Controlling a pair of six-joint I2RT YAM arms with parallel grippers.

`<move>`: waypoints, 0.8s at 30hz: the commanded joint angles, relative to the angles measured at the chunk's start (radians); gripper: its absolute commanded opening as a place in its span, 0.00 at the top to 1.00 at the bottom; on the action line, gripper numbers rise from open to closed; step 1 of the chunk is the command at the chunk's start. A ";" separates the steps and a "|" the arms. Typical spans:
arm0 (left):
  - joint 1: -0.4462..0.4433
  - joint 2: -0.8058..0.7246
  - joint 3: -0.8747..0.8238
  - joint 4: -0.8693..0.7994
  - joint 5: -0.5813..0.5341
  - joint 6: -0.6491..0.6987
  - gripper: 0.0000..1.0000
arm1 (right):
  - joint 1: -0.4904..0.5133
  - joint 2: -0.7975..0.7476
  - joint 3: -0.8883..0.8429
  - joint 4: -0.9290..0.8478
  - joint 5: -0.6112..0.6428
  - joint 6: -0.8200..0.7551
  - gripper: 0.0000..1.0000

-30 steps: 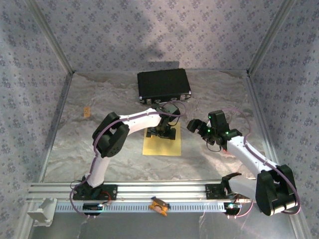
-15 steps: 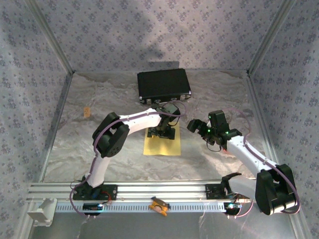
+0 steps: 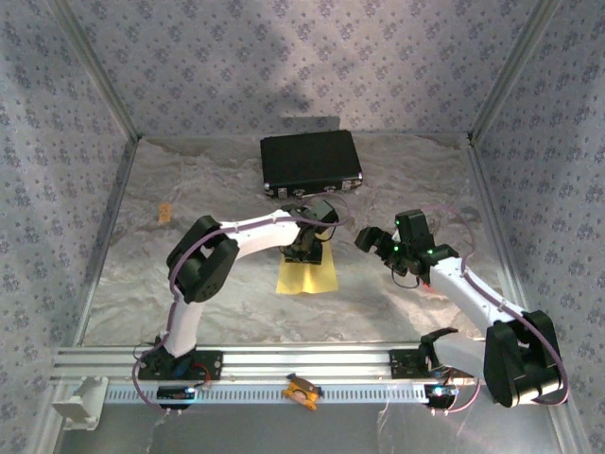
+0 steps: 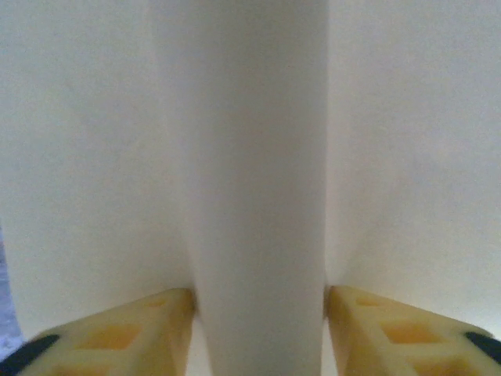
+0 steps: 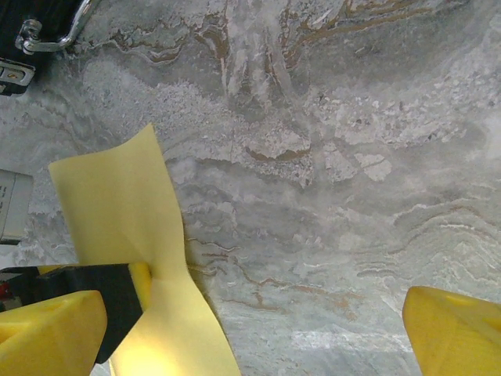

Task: Fold a paper plane with a square sheet of paper (pick it up from the middle)
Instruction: First fold the square sheet of paper in half at the center of the table.

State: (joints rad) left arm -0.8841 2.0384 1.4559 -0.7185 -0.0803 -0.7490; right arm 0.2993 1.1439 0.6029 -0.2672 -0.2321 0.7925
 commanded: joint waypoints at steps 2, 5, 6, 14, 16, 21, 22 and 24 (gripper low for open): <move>-0.008 -0.057 -0.025 0.034 -0.017 -0.003 0.54 | -0.006 0.011 0.038 -0.046 0.001 0.004 0.01; -0.008 -0.087 -0.042 0.070 -0.013 -0.001 0.57 | -0.006 0.011 0.042 -0.052 0.001 0.005 0.01; -0.008 -0.102 -0.052 0.086 -0.007 0.001 0.57 | -0.006 0.008 0.042 -0.051 0.000 0.005 0.01; 0.033 -0.242 -0.219 0.316 0.151 -0.041 0.61 | -0.013 -0.011 0.046 -0.055 -0.008 0.016 0.01; 0.058 -0.277 -0.272 0.406 0.224 -0.066 0.61 | -0.017 -0.017 0.041 -0.047 -0.016 0.021 0.01; 0.112 -0.320 -0.388 0.657 0.427 -0.149 0.61 | -0.033 -0.021 0.038 -0.027 -0.047 0.028 0.01; 0.121 -0.319 -0.405 0.706 0.468 -0.166 0.62 | -0.036 -0.023 0.035 -0.027 -0.050 0.028 0.01; 0.127 -0.317 -0.426 0.777 0.515 -0.184 0.62 | -0.042 -0.025 0.033 -0.024 -0.055 0.033 0.01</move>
State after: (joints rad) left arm -0.7609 1.7428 1.0546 -0.1284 0.2859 -0.8761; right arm 0.2676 1.1385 0.6235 -0.2890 -0.2626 0.8047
